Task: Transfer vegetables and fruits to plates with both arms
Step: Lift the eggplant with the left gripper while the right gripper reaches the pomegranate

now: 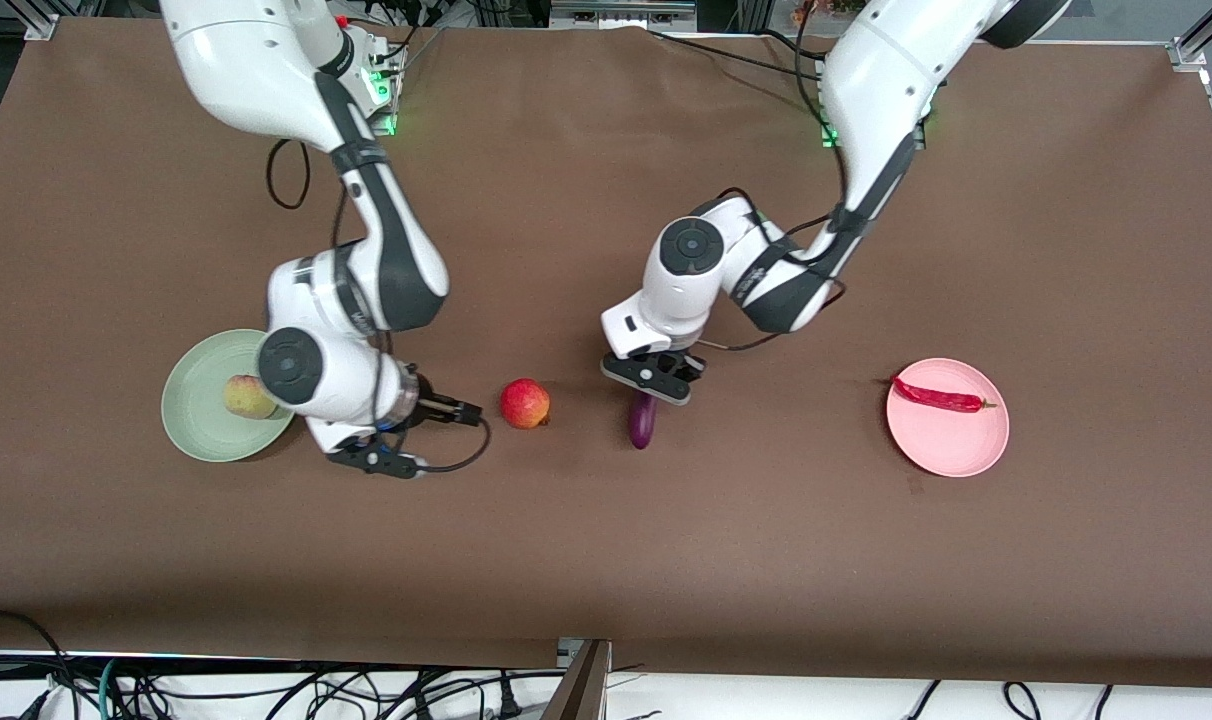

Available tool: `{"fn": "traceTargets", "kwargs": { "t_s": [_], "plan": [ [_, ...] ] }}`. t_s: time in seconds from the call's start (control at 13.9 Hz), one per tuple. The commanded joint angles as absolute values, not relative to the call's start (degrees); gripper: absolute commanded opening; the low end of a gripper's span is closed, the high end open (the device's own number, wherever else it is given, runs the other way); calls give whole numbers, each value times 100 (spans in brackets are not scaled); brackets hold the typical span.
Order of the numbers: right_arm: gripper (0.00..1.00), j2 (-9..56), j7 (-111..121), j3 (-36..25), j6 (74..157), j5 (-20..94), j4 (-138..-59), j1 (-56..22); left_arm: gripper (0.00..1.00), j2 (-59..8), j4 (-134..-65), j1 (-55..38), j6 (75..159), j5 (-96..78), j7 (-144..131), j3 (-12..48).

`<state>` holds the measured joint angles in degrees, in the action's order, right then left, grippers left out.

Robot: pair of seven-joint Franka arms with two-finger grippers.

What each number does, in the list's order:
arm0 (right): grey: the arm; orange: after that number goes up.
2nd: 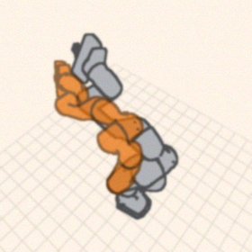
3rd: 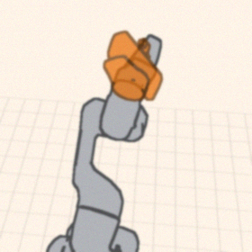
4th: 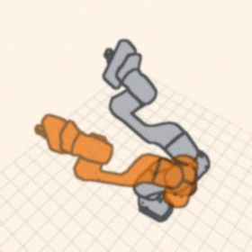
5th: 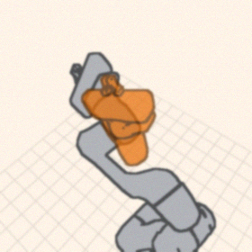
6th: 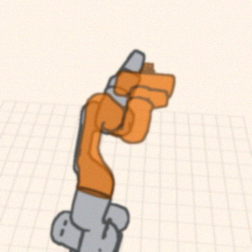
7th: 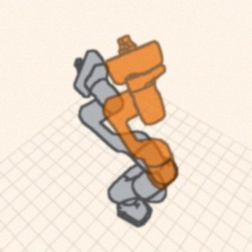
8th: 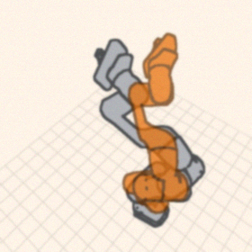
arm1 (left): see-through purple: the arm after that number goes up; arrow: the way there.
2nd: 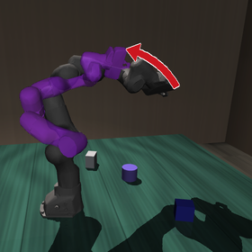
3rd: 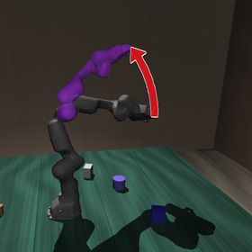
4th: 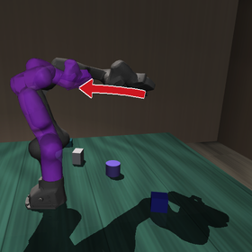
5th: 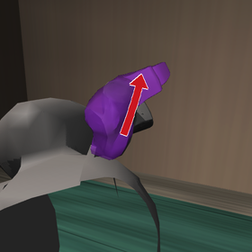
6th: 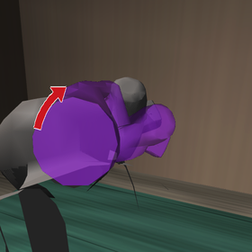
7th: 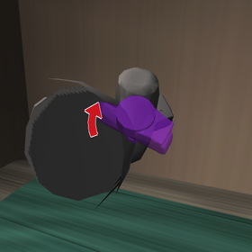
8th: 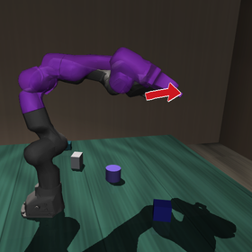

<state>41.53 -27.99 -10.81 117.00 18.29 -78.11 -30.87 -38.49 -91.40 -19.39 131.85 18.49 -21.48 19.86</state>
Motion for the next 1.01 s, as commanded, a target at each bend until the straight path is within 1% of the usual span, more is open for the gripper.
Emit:
{"fn": "traceTargets", "kwargs": {
  "t_s": [0.0,0.22,0.29,0.43,0.65,0.94],
  "plan": [
    [100,4341,-3321,-1134,12127,1942,-7805,-3330,0,-3131,-9237,-1487,12141,1987,-726,2030],
    [100,4508,-3822,-1134,12620,1934,-7805,-3542,0,-2804,-9202,-767,11428,1672,1320,2057],
    [100,4535,-3875,-1134,12717,1934,-7805,-3594,0,-2795,-9185,-521,11374,1522,2110,2057],
    [100,4631,-3885,-1134,12884,1942,-7805,-3630,0,-2769,-9193,-2,11356,1459,3631,2057],
    [100,4684,-3885,-1134,12911,1942,-7813,-3717,0,-2821,-9246,779,11373,1433,5636,2057],
    [100,4799,-4051,-1134,12894,1934,-7857,-3910,0,-3075,-9246,1510,11443,1424,7152,2048]
  ]
}}
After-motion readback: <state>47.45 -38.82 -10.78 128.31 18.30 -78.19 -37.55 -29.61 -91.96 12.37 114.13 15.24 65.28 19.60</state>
